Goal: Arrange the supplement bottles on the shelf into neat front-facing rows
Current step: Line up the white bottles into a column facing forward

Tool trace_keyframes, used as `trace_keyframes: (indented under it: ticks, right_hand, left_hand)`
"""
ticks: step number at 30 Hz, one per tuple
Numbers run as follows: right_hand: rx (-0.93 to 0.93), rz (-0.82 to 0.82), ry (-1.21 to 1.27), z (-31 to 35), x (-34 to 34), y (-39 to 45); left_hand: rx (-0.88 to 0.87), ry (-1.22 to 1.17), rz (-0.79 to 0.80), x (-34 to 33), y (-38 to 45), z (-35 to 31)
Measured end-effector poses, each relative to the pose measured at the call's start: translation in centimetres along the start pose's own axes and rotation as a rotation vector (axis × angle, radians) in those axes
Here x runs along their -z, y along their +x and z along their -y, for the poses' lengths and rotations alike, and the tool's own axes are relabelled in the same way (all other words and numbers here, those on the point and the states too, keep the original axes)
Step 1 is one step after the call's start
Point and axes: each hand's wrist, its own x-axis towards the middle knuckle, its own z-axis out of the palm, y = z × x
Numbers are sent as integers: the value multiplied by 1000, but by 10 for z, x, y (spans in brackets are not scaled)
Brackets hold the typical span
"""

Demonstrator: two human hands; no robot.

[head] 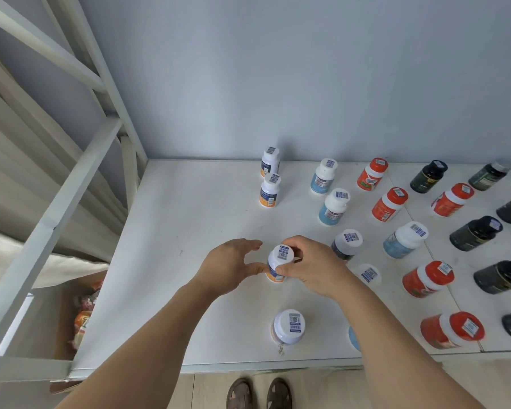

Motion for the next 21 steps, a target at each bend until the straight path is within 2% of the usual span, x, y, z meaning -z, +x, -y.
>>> trace_keyframes:
  ticks: [5, 9, 11, 21]
  right_hand:
    - [-22, 55, 92, 12, 10, 2]
    - [23, -134, 61, 35, 38, 34]
    - [54, -171, 4, 47, 48, 57]
    - [94, -89, -87, 50, 43, 137]
  left_hand:
    - [35, -27, 7, 7, 4, 7]
    - [68, -19, -36, 20, 17, 7]
    - [90, -21, -65, 26, 26, 5]
    - [184, -19, -126, 30, 77, 2]
